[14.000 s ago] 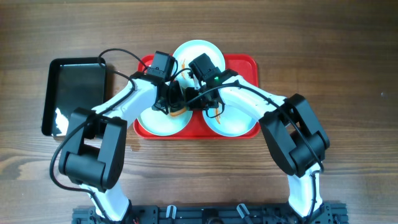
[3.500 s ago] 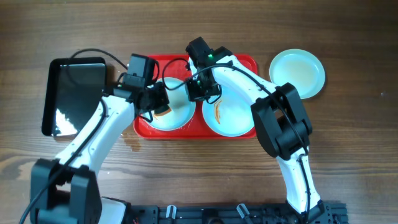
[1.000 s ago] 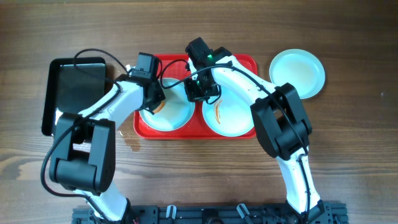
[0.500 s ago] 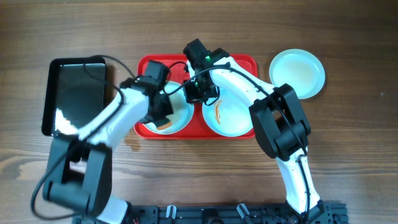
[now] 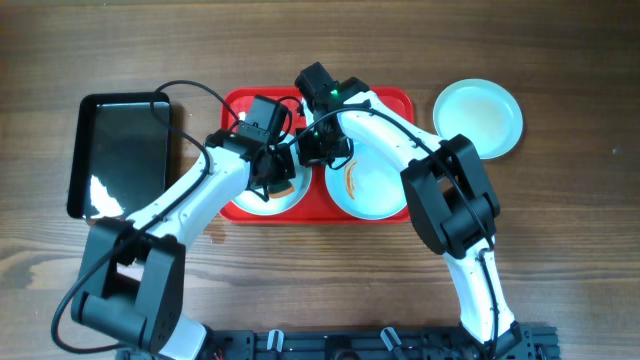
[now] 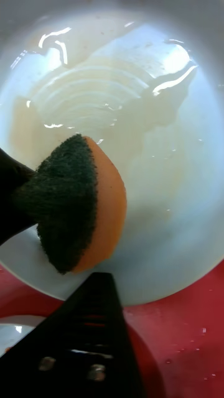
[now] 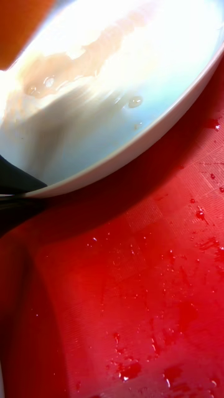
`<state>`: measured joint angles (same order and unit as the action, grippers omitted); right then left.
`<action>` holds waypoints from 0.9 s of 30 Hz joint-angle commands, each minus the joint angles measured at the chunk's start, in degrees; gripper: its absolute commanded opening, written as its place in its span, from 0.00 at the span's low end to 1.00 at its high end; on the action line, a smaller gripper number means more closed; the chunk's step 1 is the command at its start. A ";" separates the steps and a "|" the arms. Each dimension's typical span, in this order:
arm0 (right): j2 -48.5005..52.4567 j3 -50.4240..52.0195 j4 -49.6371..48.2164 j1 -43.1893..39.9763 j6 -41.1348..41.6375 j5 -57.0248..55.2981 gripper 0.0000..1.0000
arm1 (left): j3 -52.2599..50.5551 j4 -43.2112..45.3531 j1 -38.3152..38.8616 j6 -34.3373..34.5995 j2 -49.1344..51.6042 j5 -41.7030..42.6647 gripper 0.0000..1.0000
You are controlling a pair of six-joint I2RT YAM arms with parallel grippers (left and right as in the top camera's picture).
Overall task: Clean dirty plates on tray and stack at the side
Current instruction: 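Scrub the gripped plate with the sponge in the left gripper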
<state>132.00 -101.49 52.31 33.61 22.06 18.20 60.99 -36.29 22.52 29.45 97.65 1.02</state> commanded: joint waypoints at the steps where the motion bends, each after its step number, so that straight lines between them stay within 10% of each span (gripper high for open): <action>1: 1.66 1.14 0.24 -0.24 0.57 -3.54 0.04 | -0.13 1.18 -1.38 -0.04 1.84 0.44 0.04; 14: 1.66 1.14 0.26 -0.24 0.42 -3.56 0.04 | -0.79 -1.60 -1.77 0.98 8.13 -1.75 0.04; 27: 1.66 1.14 0.48 -0.24 0.39 -3.54 0.04 | -0.98 -4.07 -1.77 0.76 8.13 -27.69 0.04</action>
<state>132.00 -101.49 52.31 33.61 22.02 18.15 61.39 -41.60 21.28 29.85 104.05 -12.93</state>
